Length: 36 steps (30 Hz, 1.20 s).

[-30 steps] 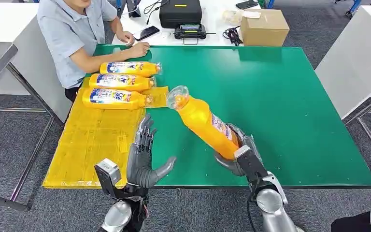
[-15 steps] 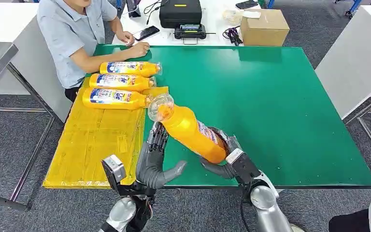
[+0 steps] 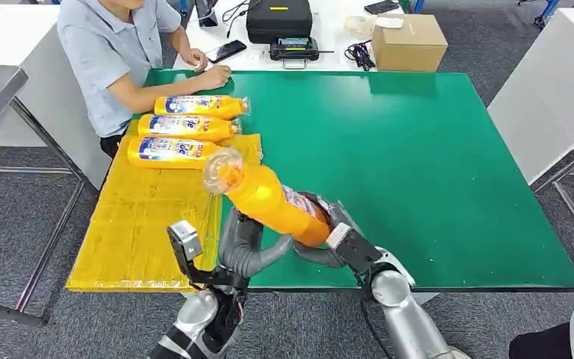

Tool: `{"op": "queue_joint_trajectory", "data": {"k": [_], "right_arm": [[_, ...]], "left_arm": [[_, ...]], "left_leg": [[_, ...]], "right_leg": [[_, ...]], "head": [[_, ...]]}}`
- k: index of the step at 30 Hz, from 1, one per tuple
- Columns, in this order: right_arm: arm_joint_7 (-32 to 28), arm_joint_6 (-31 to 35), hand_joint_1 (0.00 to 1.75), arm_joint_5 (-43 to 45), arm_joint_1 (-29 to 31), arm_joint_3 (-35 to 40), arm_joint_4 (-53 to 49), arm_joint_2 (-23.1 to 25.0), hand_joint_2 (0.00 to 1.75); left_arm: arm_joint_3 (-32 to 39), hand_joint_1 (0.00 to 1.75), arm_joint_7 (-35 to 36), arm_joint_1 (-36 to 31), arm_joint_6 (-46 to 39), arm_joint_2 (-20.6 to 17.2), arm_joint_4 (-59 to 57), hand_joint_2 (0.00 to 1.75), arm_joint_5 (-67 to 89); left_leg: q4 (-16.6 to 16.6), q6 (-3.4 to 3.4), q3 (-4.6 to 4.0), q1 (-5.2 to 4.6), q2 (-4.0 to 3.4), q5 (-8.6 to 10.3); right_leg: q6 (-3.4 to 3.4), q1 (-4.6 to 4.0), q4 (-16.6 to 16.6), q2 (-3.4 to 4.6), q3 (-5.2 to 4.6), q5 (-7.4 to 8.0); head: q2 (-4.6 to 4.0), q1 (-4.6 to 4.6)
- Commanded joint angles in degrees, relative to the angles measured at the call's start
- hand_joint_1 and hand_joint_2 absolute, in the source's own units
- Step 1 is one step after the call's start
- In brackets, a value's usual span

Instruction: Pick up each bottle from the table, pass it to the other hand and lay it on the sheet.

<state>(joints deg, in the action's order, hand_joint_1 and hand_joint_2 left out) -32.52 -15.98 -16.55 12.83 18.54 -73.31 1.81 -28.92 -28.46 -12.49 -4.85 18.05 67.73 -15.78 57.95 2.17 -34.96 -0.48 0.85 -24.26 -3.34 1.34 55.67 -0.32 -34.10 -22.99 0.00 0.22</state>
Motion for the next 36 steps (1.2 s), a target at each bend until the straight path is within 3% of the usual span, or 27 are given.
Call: {"op": "queue_joint_trajectory", "data": {"k": [1, 16, 17, 18, 36], "right_arm": [[0.15, 0.57, 1.75, -0.21, 5.03, 6.07, 7.3, -0.45, 1.75], [1.39, 1.92, 1.75, 0.66, 6.54, 5.85, 10.6, 0.75, 1.75], [1.46, 1.74, 1.75, 0.68, 6.65, 6.08, 10.86, 0.82, 1.75], [1.49, 1.74, 1.75, 0.62, 6.74, 6.44, 11.15, 0.99, 1.75], [2.35, 1.82, 1.75, 0.45, 7.6, 7.92, 14.81, 0.78, 1.75]], "left_arm": [[-0.56, 0.0, -0.41, -3.98, -0.83, 0.11, -6.73, 1.75, -0.55], [-1.78, 0.0, -1.18, -3.76, -1.74, -0.18, -5.79, 1.75, 0.77], [-1.45, 0.82, -1.25, -3.91, -2.11, -0.07, -6.06, 1.75, 0.66], [-1.33, 1.75, -1.25, -4.2, -2.04, -0.14, -6.38, 1.75, 0.61], [0.19, 1.75, -0.31, -4.03, -0.23, -0.31, -5.59, 1.75, -1.31]], "left_leg": [[-0.01, -0.14, 0.27, 0.09, -0.1, -0.13], [0.0, -0.14, 0.2, 0.08, -0.16, -0.13], [-0.01, -0.1, 0.13, 0.05, -0.13, -0.09], [0.02, -0.15, 0.23, 0.1, -0.19, -0.16], [-0.02, -0.07, 0.08, 0.03, -0.08, -0.05]], "right_leg": [[0.16, -0.1, -0.06, 0.06, 0.28, -0.09], [0.16, -0.09, -0.04, 0.13, 0.2, -0.06], [0.12, -0.06, -0.03, 0.11, 0.12, -0.04], [0.18, -0.11, -0.03, 0.15, 0.22, -0.08], [0.08, -0.04, -0.03, 0.06, 0.08, -0.02]], "head": [[0.0, 0.02], [0.0, 0.0], [0.0, 0.0], [0.0, 0.0], [0.0, 0.0]]}}
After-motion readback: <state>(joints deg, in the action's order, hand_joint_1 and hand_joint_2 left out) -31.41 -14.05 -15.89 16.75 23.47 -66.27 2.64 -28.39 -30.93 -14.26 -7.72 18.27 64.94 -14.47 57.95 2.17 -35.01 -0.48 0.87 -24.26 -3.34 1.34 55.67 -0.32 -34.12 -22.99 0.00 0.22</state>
